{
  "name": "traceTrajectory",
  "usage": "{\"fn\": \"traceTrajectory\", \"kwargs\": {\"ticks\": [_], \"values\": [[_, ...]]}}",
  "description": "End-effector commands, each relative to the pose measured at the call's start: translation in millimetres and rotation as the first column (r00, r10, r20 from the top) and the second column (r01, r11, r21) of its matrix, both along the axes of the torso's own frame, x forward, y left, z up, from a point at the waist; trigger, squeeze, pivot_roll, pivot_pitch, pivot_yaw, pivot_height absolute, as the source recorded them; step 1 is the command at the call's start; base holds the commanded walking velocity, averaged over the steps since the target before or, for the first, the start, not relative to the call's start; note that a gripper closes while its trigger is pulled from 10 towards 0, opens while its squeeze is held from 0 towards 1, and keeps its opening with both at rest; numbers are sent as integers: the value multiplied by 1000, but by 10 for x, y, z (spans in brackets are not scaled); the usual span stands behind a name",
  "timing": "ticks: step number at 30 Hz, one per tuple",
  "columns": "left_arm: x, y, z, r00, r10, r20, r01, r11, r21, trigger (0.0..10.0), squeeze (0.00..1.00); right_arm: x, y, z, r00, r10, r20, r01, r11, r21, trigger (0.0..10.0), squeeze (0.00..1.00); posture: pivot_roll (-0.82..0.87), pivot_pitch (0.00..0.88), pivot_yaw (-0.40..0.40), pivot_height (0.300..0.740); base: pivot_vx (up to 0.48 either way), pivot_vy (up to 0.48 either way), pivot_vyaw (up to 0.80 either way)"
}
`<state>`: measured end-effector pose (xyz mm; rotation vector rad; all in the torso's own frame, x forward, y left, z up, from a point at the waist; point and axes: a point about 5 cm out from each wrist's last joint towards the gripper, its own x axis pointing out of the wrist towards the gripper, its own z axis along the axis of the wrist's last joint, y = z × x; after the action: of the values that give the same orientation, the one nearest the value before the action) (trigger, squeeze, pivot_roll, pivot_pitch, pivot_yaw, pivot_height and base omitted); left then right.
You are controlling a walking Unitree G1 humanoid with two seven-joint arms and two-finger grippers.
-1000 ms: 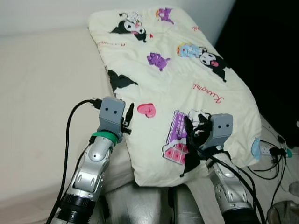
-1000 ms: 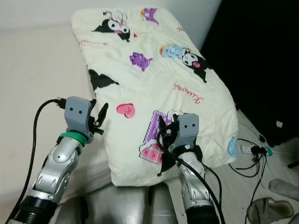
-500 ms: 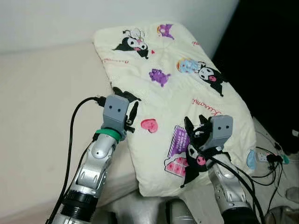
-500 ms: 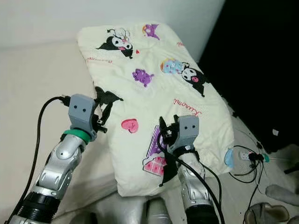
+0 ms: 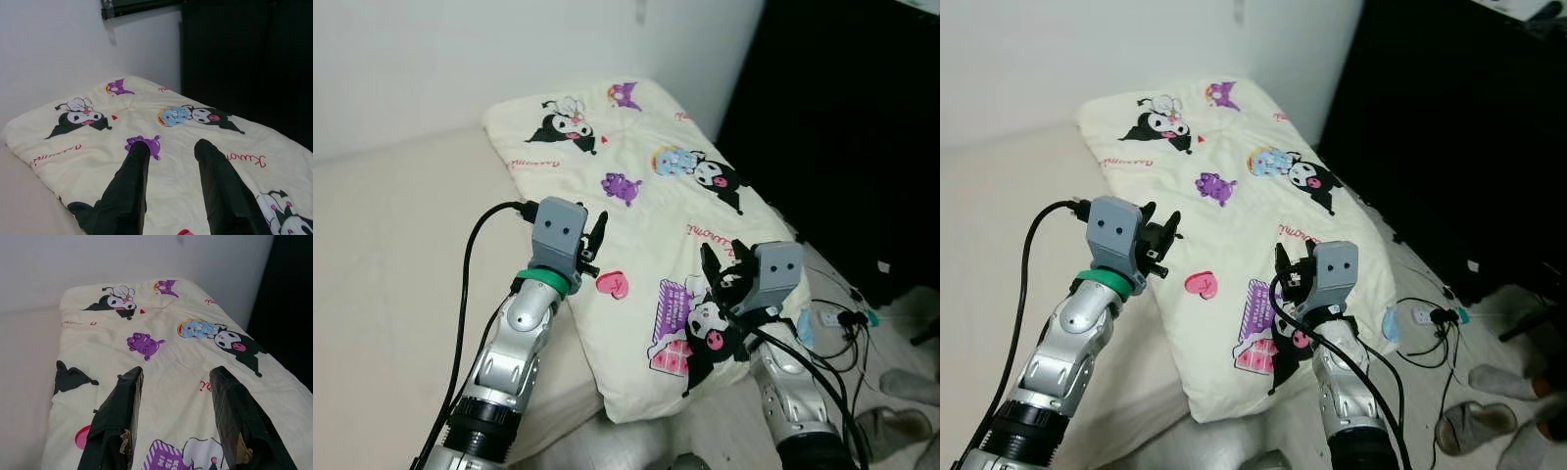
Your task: Clean up the room
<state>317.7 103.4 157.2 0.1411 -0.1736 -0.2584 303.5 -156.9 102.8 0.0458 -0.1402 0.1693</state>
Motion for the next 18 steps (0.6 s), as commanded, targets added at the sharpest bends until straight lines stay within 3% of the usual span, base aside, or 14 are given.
{"fn": "traceTrajectory", "kwargs": {"ticks": [1, 18], "values": [[-3, -18, -48, 1000, -7, -15, 7, 1000, 15, 10000, 0, -19, -5, -51, 1000, -1, -15, 1, 1000, -8, 10000, 0, -113, 8, 24, 705, 0, 0, 0], [-19, -7, -66, 999, -16, -33, 16, 1000, 11, 10000, 0, -30, 69, -86, 1000, 20, -24, -20, 1000, -14, 10000, 0, -107, 18, 28, 705, 0, 0, 0]]}}
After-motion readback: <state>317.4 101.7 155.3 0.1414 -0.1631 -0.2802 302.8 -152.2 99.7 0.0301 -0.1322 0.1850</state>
